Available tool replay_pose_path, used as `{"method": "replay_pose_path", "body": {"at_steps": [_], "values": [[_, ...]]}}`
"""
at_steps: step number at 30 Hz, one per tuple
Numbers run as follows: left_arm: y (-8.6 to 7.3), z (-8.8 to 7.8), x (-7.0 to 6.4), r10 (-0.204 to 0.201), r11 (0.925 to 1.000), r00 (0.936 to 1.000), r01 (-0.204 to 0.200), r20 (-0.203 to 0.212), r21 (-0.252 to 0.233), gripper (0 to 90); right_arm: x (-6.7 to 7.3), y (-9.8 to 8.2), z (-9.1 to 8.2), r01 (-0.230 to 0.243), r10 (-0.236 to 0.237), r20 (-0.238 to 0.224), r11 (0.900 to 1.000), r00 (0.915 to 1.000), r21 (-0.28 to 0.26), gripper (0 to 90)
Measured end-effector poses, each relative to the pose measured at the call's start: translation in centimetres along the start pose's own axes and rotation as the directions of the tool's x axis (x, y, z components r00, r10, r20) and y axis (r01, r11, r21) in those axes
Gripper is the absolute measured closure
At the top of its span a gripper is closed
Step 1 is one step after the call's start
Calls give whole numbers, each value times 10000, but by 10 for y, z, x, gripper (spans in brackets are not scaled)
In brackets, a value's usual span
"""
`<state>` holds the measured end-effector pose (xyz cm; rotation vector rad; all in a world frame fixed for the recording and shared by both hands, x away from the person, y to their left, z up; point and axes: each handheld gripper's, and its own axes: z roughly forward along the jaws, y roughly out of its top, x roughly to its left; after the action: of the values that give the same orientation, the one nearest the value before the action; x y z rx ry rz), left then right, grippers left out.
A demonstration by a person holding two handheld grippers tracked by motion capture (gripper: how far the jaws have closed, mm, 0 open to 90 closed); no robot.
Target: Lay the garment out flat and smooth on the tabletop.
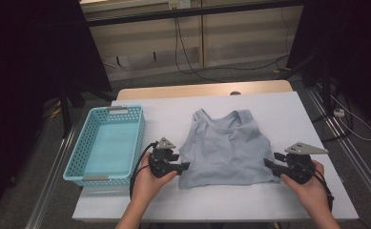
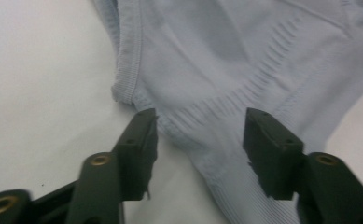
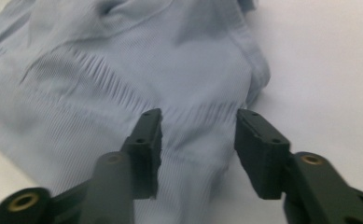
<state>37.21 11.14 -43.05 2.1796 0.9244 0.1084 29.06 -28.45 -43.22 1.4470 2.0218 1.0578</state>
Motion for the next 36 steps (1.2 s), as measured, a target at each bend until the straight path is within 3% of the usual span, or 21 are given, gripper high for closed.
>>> {"method": "replay_pose_path", "body": {"at_steps": [2,9,13,19,23,26,29,33,36], "values": [[0,6,3,-206,9998,9998,206,-33,-29,352,-3,4,5,-65,65,54,9999,10000,-89,482],[2,15,6,62,9998,9996,-67,-273,-179,261,-14,31,24,-347,349,96,9993,9993,-162,429],[1,15,7,-8,9997,9995,0,-326,-252,233,-17,53,31,-195,202,365,9996,9991,-207,402],[-1,10,9,17,9993,9991,-33,-431,-376,215,-21,83,45,-529,543,570,9983,9969,-254,396],[-1,9,7,136,9990,9991,-152,-394,-412,215,-22,95,60,-1087,1109,531,9932,9924,-429,458],[0,8,6,223,9986,9992,-239,-337,-463,215,-20,101,73,-917,938,614,9951,9937,-356,507],[0,7,5,331,9984,9990,-344,-291,-451,216,-19,104,83,-600,618,657,9978,9959,-286,649],[0,3,4,431,9979,9987,-444,-286,-465,224,-22,96,95,-462,438,478,9977,9979,505,725],[1,2,4,424,9975,9987,-439,-278,-558,224,-23,87,96,-416,393,310,9960,9987,789,807]]}}
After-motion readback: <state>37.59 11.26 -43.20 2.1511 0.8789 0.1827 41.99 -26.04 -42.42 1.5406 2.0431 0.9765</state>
